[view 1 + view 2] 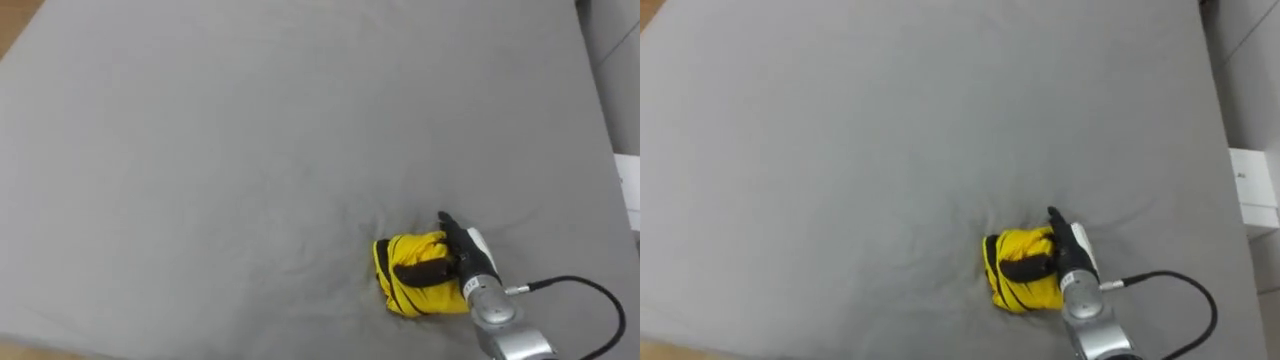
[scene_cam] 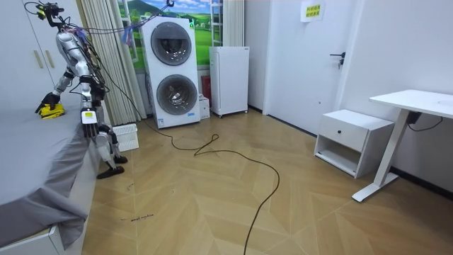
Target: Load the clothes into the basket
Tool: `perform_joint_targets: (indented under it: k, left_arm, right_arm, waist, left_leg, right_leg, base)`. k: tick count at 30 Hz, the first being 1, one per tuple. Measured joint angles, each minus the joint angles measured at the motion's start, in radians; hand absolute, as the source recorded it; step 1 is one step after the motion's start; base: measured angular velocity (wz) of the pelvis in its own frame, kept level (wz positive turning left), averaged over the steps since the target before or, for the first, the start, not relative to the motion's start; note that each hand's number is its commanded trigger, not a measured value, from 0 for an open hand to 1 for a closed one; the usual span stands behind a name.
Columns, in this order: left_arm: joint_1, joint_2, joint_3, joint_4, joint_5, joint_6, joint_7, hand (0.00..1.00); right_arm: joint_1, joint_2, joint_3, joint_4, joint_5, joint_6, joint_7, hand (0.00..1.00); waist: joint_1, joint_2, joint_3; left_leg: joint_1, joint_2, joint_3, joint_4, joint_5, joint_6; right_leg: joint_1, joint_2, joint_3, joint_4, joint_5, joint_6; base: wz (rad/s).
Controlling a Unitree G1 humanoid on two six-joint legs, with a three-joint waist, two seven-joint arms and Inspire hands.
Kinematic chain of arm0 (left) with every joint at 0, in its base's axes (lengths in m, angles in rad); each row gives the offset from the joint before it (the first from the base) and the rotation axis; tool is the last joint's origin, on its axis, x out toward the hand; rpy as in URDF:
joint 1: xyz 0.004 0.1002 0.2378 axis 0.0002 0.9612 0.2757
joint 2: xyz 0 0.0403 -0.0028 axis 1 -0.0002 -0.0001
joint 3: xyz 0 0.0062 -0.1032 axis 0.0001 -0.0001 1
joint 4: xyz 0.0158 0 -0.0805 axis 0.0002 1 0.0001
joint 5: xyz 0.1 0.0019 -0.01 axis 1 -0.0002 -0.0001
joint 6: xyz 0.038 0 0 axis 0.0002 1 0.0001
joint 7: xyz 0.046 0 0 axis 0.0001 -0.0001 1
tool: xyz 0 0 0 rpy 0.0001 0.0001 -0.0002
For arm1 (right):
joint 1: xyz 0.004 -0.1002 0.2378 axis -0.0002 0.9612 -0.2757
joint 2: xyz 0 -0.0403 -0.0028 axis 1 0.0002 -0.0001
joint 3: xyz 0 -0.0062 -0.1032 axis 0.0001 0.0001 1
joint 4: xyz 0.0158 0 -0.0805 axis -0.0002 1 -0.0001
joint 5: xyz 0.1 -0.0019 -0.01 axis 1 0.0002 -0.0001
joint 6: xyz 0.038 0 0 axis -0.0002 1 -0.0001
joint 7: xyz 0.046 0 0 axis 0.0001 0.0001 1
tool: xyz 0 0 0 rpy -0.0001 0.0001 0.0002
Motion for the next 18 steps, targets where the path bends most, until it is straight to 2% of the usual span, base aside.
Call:
perform_joint_targets:
  k: [2,3,5,6,9,13,18]
  left_arm:
    - [-0.001,0.0,0.0,0.0,-0.004,0.0,0.0,0.0]
    - [-0.001,0.0,-0.003,0.001,-0.007,0.0,0.0,0.0]
    - [-0.001,0.002,-0.015,0.0,-0.023,0.0,0.001,0.0]
    - [0.001,0.004,-0.023,-0.001,-0.027,0.0,0.006,0.0]
    - [0.003,0.005,-0.051,-0.004,-0.043,-0.001,0.029,0.0]
    - [0.001,0.004,-0.061,-0.004,-0.043,-0.002,0.038,0.0]
    - [0.003,0.004,-0.059,-0.005,-0.04,-0.002,0.041,0.0]
  right_arm:
    - [0.003,-0.003,0.002,0.021,0.004,-0.005,-0.001,1.0]
    - [0.008,-0.005,0.002,0.023,0.004,-0.007,-0.006,1.0]
    - [0.016,-0.016,0.0,0.039,0.004,-0.011,-0.009,1.0]
    - [0.02,-0.019,0.0,0.05,0.004,-0.014,-0.01,1.0]
    - [0.035,-0.023,0.0,0.067,0.0,-0.031,-0.014,1.0]
    - [0.045,-0.034,0.001,0.067,-0.006,-0.026,-0.009,1.0]
    - [0.111,-0.009,0.001,0.048,0.002,-0.022,-0.007,1.0]
  waist:
    - [0.0,0.001,-0.0017]
    - [0.0,0.002,-0.0081]
    - [-0.011,0.003,-0.0135]
    - [-0.019,0.004,-0.0138]
    - [-0.02,0.003,-0.0194]
    - [-0.02,0.007,-0.0228]
    - [-0.021,0.005,-0.0211]
  left_leg:
    - [0.004,0.001,0.027,0.002,-0.001,0.003]
    - [0.004,0.001,0.032,0.002,-0.002,0.006]
    - [0.007,-0.002,0.031,0.001,-0.002,0.006]
    - [0.015,-0.004,0.032,-0.001,-0.002,0.006]
    - [0.024,-0.005,0.032,-0.005,-0.002,0.006]
    - [0.033,-0.004,0.031,-0.018,-0.002,0.006]
    - [0.055,-0.002,0.033,-0.037,-0.002,0.005]
  right_leg:
    - [0.009,-0.001,-0.003,-0.003,0.0,0.003]
    - [0.011,-0.001,-0.003,-0.004,-0.001,0.004]
    - [0.02,-0.001,-0.002,-0.003,0.0,0.005]
    - [0.03,0.0,0.0,-0.006,-0.001,0.007]
    - [0.046,0.004,0.002,-0.023,-0.002,0.008]
    - [0.053,0.009,0.005,-0.033,-0.002,0.008]
    - [0.065,0.014,0.059,-0.035,-0.002,0.009]
  base:
    - [0.1]
    - [0.06]
    - [0.15]
    - [0.18]
    - [0.04]
    - [0.0]
    - [0.0]
